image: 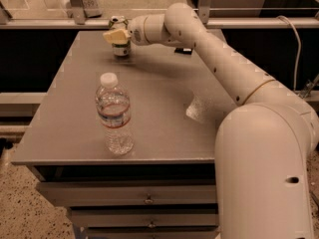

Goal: Knock 7up can over

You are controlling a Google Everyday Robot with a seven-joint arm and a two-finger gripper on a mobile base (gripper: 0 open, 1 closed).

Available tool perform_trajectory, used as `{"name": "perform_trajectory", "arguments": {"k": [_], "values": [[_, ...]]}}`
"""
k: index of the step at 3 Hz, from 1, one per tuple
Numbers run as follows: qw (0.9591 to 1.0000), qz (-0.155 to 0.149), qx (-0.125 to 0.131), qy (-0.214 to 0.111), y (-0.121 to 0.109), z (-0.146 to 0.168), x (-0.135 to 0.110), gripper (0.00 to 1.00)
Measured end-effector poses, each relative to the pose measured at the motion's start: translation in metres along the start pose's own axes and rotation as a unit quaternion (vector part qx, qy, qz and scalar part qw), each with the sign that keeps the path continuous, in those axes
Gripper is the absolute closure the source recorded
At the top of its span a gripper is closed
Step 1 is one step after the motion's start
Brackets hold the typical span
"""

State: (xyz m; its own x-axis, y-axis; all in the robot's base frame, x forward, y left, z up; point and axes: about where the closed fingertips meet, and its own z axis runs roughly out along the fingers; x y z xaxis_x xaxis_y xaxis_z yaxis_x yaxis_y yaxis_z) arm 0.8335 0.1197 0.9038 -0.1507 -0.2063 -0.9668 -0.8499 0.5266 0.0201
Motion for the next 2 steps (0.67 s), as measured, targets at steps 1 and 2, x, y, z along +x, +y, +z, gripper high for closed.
{"name": "perform_trajectory", "arguments": {"k": [1, 2], "values": [[0.9995, -0.023, -0.020, 0.006, 0.010, -0.044, -0.015, 1.00], [0.9956, -0.063, -0.062, 0.032, 0.030, -0.108, -0.027, 1.00]]}}
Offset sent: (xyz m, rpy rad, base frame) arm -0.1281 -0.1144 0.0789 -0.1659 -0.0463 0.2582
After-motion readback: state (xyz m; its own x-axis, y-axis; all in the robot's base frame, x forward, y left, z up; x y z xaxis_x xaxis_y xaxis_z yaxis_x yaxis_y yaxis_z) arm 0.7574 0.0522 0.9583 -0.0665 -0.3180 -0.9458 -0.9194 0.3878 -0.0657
